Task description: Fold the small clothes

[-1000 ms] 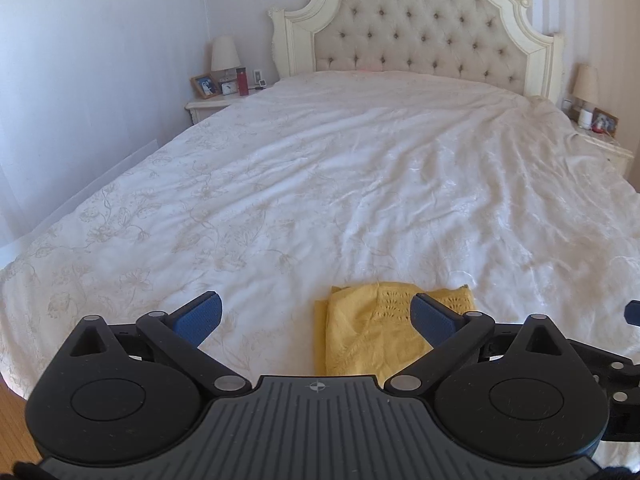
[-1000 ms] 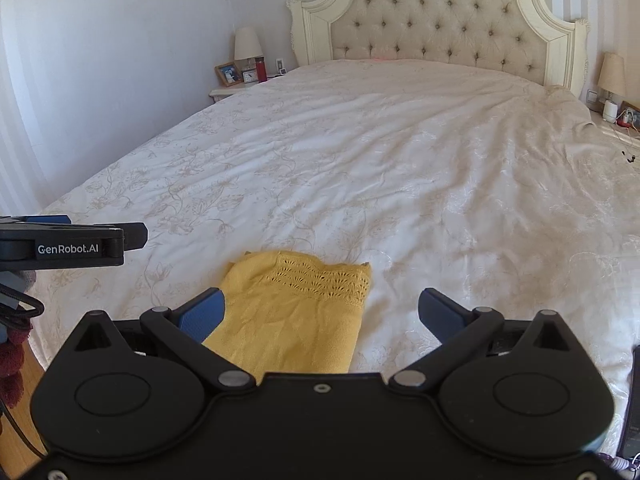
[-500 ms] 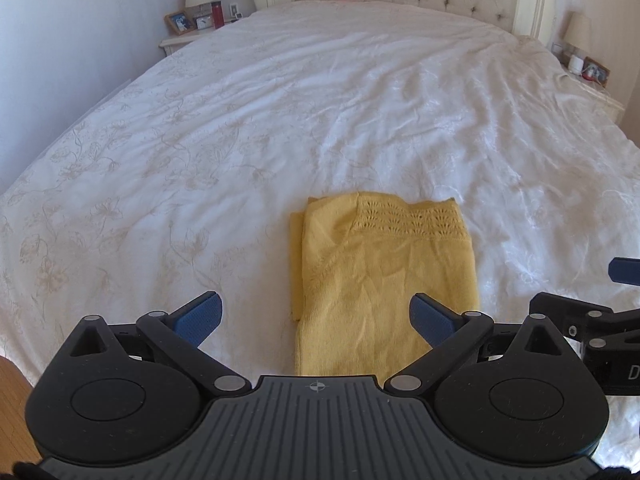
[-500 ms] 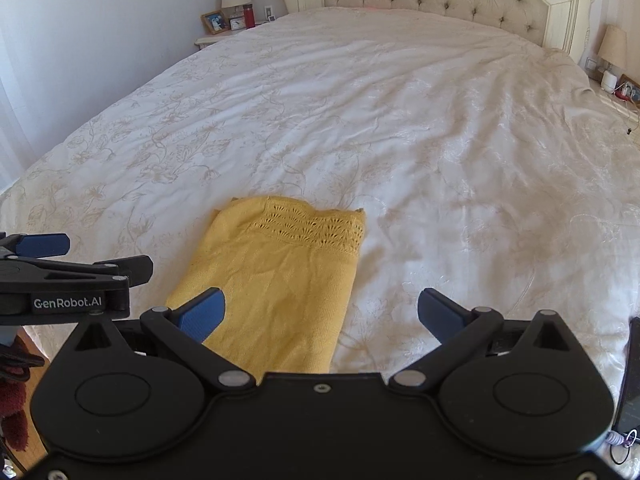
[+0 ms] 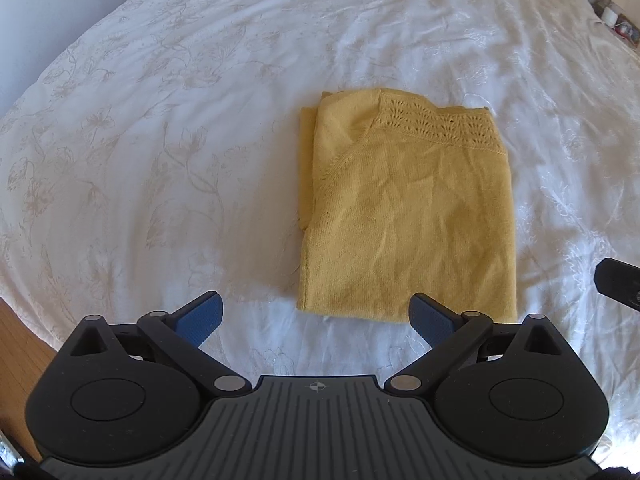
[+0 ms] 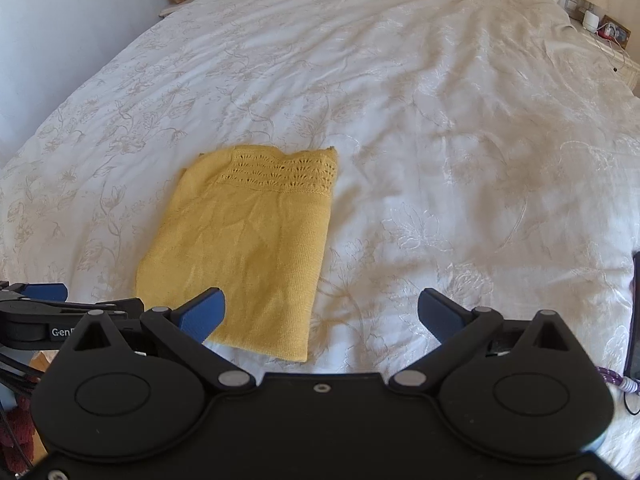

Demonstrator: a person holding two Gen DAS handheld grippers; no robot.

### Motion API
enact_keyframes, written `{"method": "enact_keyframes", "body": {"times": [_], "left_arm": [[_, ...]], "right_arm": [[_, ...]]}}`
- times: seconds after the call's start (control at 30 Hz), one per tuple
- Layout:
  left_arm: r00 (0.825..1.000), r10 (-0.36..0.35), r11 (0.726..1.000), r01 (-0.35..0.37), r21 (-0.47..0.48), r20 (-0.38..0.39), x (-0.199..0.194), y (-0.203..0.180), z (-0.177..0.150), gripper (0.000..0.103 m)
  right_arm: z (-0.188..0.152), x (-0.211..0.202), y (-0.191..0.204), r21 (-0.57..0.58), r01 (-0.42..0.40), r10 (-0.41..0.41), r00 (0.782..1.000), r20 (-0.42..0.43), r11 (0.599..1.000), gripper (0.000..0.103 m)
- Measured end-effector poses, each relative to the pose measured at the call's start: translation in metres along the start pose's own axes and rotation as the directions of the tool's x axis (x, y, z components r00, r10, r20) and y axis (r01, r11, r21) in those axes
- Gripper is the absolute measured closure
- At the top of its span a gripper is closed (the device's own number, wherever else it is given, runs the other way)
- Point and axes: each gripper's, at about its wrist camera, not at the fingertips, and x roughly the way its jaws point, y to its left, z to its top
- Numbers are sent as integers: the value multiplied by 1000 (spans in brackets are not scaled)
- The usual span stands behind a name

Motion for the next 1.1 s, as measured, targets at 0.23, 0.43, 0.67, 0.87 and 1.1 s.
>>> {"method": "enact_keyframes", "body": {"times": [0.23,0.43,0.67,0.87,1.1], "left_arm": [[1000,-1,1000,0,-19,-30,4,7,-4,2],[999,-25,1000,25,-7,-40,8,9,-3,2],[998,-34,999,34,-2,-46,9,10,-1,2],[998,-40,999,41,6,-46,10,8,0,2],[998,-42,999,42,9,-49,10,8,0,2]], "right_arm": [[-1,8,-6,44,6,-5,999,-31,999,1],[1,13,-5,54,-2,5,999,-42,999,1],[2,16,-4,66,-15,18,999,-48,998,1],[1,19,-5,83,-23,28,998,-59,996,1],[1,21,-7,89,-31,36,997,-61,996,1]]}}
